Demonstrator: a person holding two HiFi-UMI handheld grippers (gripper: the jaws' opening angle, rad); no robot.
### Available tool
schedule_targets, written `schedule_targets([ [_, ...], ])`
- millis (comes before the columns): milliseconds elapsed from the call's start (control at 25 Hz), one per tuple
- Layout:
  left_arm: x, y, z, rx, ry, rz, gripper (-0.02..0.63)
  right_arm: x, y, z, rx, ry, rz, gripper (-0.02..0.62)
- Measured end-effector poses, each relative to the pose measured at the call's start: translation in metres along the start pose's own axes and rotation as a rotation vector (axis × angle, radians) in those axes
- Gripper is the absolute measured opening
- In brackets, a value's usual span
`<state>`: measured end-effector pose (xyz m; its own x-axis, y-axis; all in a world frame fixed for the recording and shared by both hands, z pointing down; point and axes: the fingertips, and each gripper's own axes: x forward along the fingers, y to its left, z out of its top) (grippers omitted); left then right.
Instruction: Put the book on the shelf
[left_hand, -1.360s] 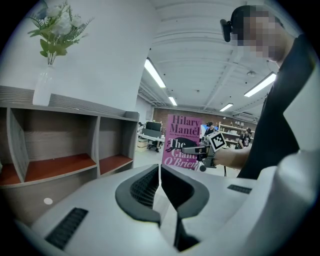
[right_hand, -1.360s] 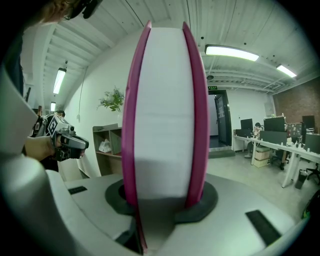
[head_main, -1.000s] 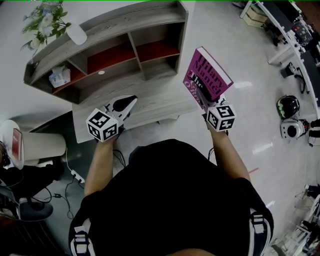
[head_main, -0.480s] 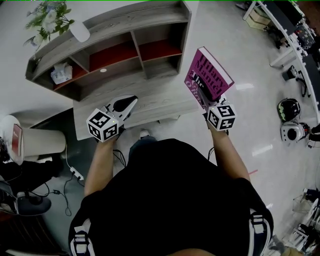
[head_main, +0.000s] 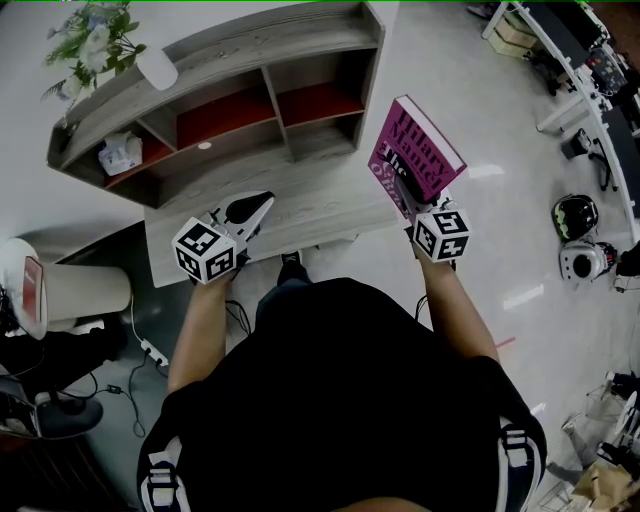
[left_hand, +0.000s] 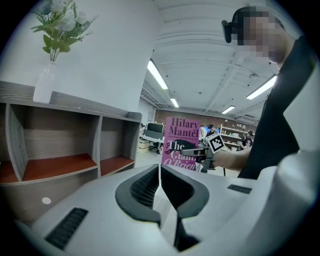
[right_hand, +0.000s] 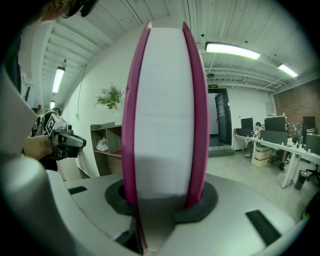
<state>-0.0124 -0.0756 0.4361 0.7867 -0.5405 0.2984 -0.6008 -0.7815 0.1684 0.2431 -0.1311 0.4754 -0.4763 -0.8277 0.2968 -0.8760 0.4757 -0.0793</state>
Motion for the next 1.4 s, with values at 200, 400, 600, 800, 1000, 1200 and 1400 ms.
schedule_targets([
  [200,0.003,0.016,0.001,-0.002,0.001,-0.012,0.031,0.012,-0.002,0.002,-0.003,0.006,-0.016,0.150],
  [400,0.006,0.030,0.001,-0.004,0.008,-0.028,0.031,0.024,-0.004,0.002,0.004,0.012,-0.031,0.150],
  [600,0.009,0.048,0.004,-0.005,0.015,-0.041,0.031,0.040,-0.004,0.007,0.008,0.015,-0.038,0.150],
  [800,0.014,0.066,0.006,-0.005,0.020,-0.056,0.031,0.056,-0.003,0.008,0.009,0.022,-0.049,0.150],
  [1000,0.019,0.081,0.010,-0.004,0.026,-0.069,0.031,0.069,-0.008,0.008,0.021,0.026,-0.071,0.150],
  [1200,0.020,0.095,0.009,-0.007,0.036,-0.075,0.031,0.084,-0.011,0.006,0.029,0.027,-0.089,0.150],
  [1400,0.018,0.108,0.008,-0.015,0.043,-0.075,0.031,0.097,-0.013,0.006,0.035,0.032,-0.103,0.150],
])
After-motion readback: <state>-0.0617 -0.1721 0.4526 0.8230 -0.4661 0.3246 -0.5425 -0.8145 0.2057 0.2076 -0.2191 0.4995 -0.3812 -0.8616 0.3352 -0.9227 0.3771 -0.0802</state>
